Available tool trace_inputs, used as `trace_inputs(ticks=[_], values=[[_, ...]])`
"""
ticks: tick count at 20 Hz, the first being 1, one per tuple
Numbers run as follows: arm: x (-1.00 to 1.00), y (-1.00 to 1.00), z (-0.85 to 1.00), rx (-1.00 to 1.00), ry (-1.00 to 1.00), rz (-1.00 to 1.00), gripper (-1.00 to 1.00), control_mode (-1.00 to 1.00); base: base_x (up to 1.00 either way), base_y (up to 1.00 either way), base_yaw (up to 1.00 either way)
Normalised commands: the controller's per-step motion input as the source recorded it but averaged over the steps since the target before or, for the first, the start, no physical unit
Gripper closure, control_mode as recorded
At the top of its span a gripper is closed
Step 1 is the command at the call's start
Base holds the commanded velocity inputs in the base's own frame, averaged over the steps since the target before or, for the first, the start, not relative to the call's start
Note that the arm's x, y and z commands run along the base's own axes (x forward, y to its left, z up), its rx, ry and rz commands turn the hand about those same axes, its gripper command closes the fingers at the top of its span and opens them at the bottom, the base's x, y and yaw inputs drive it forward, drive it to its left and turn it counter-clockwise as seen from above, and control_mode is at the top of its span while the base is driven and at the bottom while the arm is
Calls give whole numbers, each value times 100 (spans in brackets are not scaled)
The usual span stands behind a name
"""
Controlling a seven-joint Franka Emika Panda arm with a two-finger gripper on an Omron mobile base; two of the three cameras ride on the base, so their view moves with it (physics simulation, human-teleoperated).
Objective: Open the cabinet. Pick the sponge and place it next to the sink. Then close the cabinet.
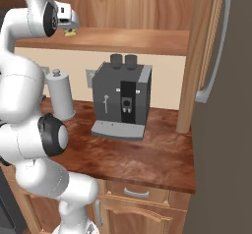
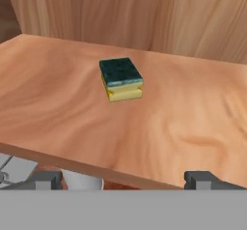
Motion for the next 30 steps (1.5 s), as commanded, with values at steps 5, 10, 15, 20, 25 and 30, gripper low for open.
trace_inputs(ticks=[5,10,15,20,25,30], values=[[27,0,-23,0,0,0,-100,-100,0,0,0],[36,0,-3,0,0,0,-100,-100,0,0,0],[32,6,0,0,0,0,-100,-100,0,0,0],[19,17,0,0,0,1,-100,-100,0,0,0],[22,19,0,0,0,8,-100,-100,0,0,0],[33,1,0,0,0,6,-100,-100,0,0,0]])
